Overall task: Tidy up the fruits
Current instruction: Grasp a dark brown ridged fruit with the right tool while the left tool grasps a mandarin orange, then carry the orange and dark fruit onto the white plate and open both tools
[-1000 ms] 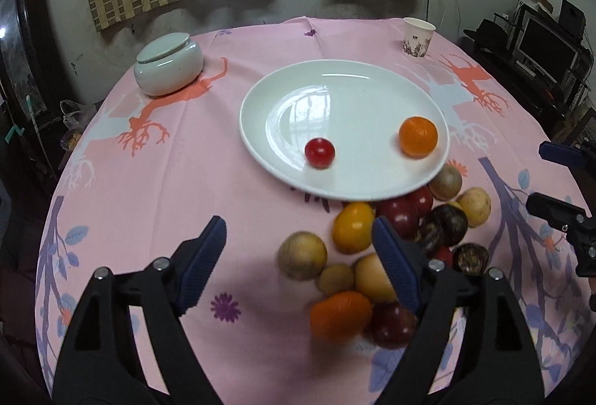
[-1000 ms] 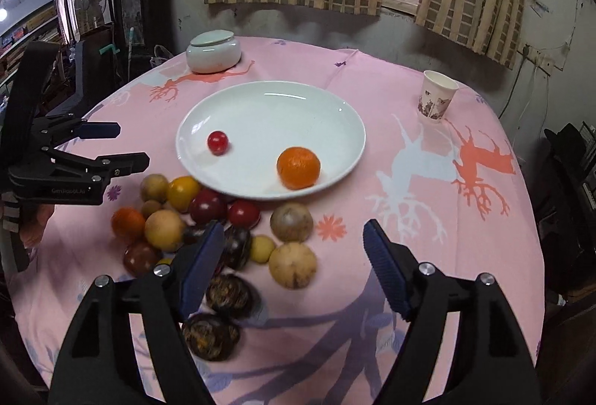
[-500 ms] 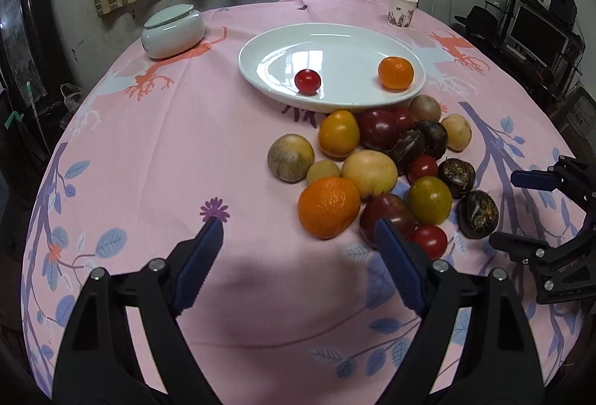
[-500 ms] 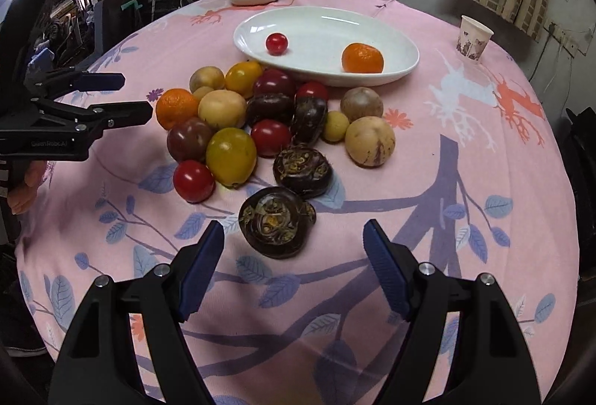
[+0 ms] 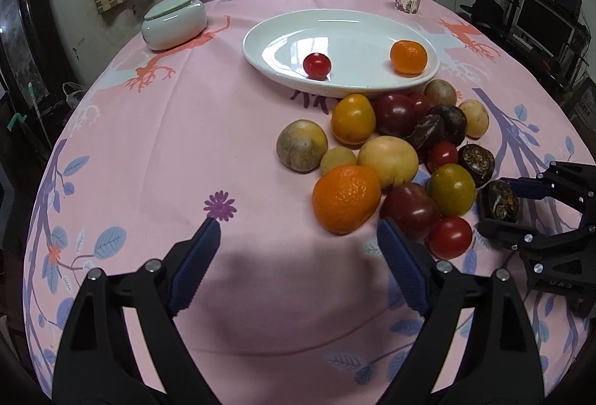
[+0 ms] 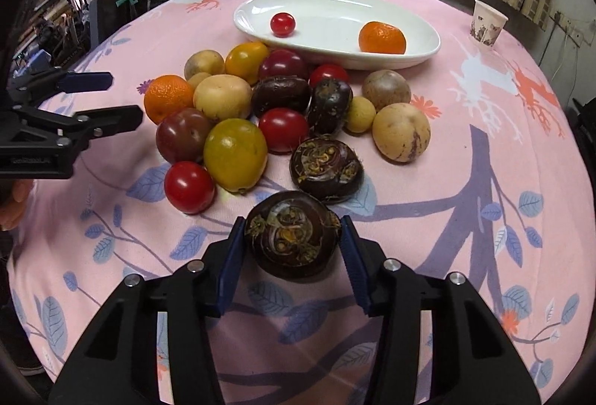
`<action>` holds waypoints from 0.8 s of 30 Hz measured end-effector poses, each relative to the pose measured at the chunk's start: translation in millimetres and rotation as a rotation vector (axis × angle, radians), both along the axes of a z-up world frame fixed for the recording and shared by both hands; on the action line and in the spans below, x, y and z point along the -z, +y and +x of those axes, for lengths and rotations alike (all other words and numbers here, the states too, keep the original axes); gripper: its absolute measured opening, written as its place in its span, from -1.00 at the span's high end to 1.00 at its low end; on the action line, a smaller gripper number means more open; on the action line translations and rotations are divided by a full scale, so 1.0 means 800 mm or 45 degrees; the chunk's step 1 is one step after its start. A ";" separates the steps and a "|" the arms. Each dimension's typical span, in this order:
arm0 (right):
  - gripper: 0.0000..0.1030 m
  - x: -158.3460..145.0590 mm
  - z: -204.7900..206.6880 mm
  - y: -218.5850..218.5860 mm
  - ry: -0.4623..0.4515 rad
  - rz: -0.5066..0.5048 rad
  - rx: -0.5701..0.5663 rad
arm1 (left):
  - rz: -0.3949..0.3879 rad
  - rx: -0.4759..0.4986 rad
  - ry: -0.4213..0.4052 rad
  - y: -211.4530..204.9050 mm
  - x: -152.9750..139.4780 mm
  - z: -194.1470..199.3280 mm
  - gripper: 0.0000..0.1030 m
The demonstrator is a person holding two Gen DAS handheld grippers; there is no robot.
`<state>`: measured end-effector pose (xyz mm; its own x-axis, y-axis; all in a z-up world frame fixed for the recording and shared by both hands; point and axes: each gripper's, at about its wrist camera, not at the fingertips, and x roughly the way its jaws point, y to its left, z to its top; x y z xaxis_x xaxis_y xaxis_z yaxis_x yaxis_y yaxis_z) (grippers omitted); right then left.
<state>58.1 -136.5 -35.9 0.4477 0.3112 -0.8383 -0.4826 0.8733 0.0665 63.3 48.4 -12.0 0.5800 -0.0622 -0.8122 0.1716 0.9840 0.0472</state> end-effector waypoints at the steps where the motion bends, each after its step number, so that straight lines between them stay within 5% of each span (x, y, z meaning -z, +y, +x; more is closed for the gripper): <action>1: 0.02 0.000 0.000 -0.005 0.007 0.034 0.004 | 0.005 0.004 0.018 -0.002 0.002 0.005 -0.70; 7: 0.02 0.000 -0.002 -0.004 0.001 0.033 -0.016 | -0.068 -0.049 0.052 -0.001 0.008 0.025 -0.69; 15: 0.02 -0.001 -0.002 -0.007 0.017 0.055 -0.023 | -0.048 0.040 0.017 -0.012 0.013 0.045 -0.63; 18: 0.02 0.000 -0.001 -0.009 0.023 0.066 -0.024 | -0.108 0.078 0.031 -0.015 0.013 0.043 -0.12; 19: 0.02 0.000 -0.001 -0.009 0.024 0.068 -0.024 | -0.132 0.108 0.040 -0.017 0.013 0.040 0.19; 24: 0.02 0.000 -0.002 -0.007 0.014 0.053 -0.029 | -0.088 0.133 0.005 -0.025 0.013 0.018 0.23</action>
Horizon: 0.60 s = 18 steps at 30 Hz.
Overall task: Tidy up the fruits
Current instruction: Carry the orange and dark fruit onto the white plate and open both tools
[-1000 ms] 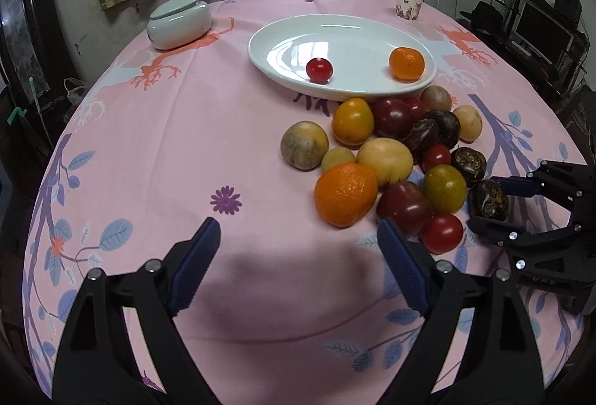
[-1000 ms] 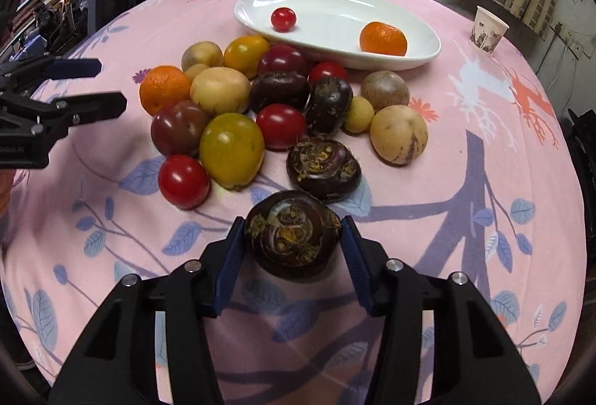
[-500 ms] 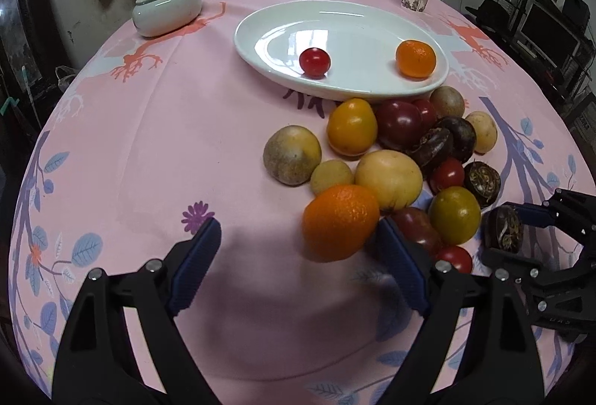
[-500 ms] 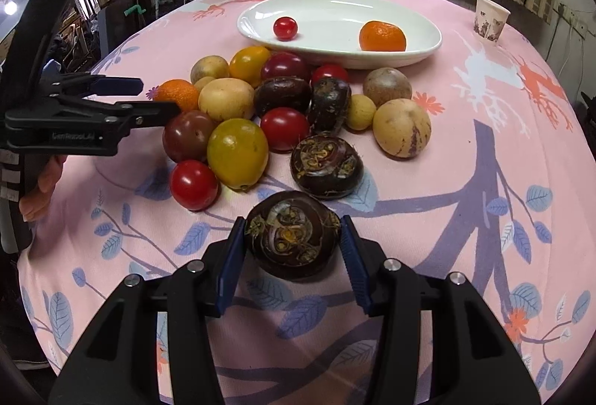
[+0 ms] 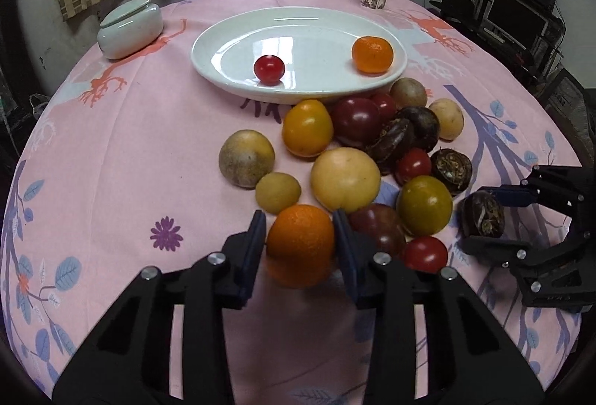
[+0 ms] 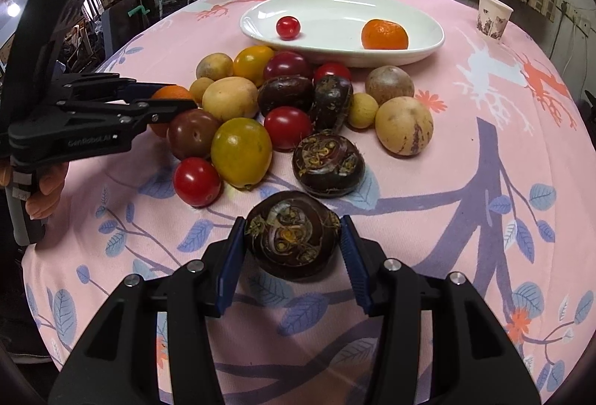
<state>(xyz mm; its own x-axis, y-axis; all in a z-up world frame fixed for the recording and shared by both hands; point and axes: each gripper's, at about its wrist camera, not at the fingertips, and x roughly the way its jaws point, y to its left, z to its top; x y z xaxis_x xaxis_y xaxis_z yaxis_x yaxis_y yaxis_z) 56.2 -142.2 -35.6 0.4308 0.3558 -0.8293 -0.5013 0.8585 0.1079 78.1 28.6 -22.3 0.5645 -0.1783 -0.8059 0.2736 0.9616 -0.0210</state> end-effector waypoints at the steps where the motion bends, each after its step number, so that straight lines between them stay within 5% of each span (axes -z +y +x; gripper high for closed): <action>1: 0.02 0.000 0.000 0.000 0.000 0.000 0.000 | 0.007 -0.007 0.010 0.001 0.002 -0.002 0.12; 7: 0.02 0.000 -0.001 0.001 -0.007 -0.008 0.001 | -0.034 -0.086 0.076 0.019 0.016 -0.010 -0.05; 9: 0.02 0.000 -0.002 0.002 -0.015 -0.017 0.002 | -0.043 -0.071 0.061 0.019 0.018 -0.013 0.27; 18: 0.02 -0.017 -0.001 -0.014 -0.052 0.036 0.049 | -0.018 -0.072 -0.002 0.016 -0.002 -0.021 0.30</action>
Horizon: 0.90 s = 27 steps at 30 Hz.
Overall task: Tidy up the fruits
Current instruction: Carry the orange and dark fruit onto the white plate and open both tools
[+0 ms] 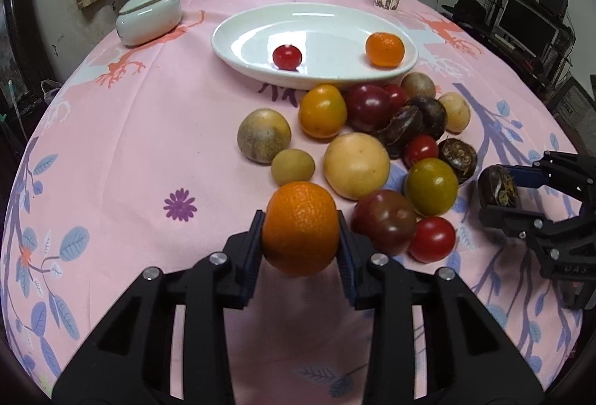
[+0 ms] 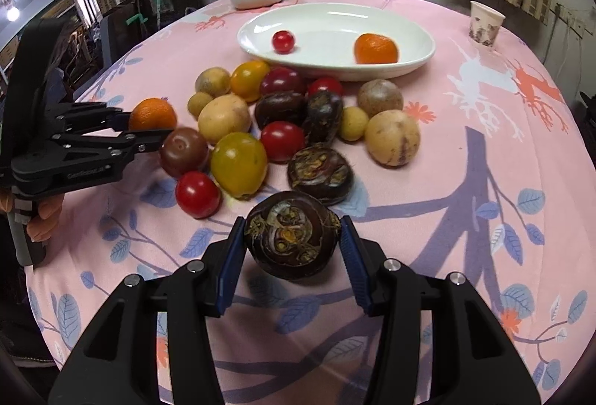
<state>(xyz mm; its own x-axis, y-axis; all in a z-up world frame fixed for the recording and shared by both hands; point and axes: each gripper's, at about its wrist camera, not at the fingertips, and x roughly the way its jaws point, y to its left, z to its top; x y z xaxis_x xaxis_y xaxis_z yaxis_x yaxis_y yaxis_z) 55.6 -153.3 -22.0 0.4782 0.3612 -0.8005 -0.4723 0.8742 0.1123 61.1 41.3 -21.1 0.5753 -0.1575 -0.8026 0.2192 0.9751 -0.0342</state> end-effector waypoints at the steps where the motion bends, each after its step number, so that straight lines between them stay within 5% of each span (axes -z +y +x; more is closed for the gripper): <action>1: 0.02 -0.003 0.000 -0.003 -0.009 0.000 0.013 | -0.003 0.000 -0.006 0.001 -0.004 -0.001 0.30; 14: 0.02 -0.094 0.017 -0.035 -0.198 -0.039 0.078 | -0.001 -0.003 -0.135 0.015 -0.083 0.007 0.30; 20: 0.02 -0.125 0.080 -0.028 -0.237 0.068 0.052 | 0.027 -0.030 -0.143 0.003 -0.106 0.067 0.30; 27: 0.02 -0.106 0.174 -0.004 -0.197 0.074 0.088 | 0.058 -0.067 -0.078 -0.008 -0.087 0.153 0.30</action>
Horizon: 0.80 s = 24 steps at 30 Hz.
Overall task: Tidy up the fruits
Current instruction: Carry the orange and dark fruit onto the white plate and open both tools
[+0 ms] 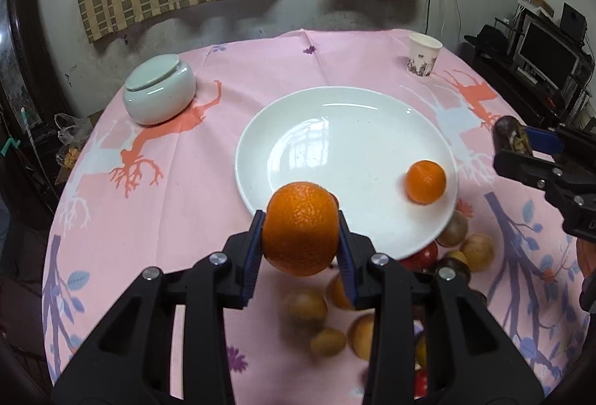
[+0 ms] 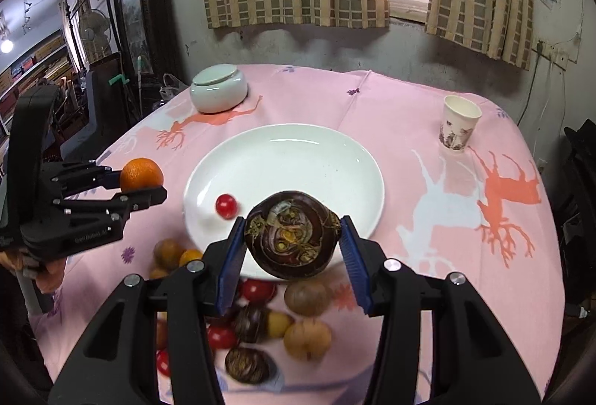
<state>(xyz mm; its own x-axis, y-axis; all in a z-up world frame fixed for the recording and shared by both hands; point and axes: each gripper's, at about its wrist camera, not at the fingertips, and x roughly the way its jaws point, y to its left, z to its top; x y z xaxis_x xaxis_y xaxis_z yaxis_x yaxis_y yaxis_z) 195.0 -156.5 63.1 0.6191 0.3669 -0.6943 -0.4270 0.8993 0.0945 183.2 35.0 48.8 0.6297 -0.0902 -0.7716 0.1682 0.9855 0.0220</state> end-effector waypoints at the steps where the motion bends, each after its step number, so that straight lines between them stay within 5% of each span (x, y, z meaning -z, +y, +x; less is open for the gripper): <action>1: 0.02 0.006 0.010 0.002 0.013 -0.004 0.004 | 0.001 0.000 0.007 -0.001 0.004 0.009 0.30; 9: 0.02 0.064 0.094 0.004 0.134 0.009 0.087 | 0.050 -0.045 0.073 -0.004 0.044 0.086 0.30; 17: -0.01 0.094 0.122 0.010 0.224 -0.015 0.123 | 0.027 -0.095 0.213 -0.001 0.084 0.132 0.26; 18: -0.04 0.097 0.122 0.013 0.232 -0.027 0.122 | 0.030 -0.096 0.214 -0.002 0.086 0.132 0.22; 20: -0.26 0.093 0.118 0.017 0.205 -0.057 0.135 | 0.039 -0.094 0.168 -0.004 0.080 0.126 -0.33; 24: -0.34 0.070 0.102 0.014 0.090 -0.068 0.159 | 0.078 -0.107 0.049 -0.010 0.051 0.105 -0.49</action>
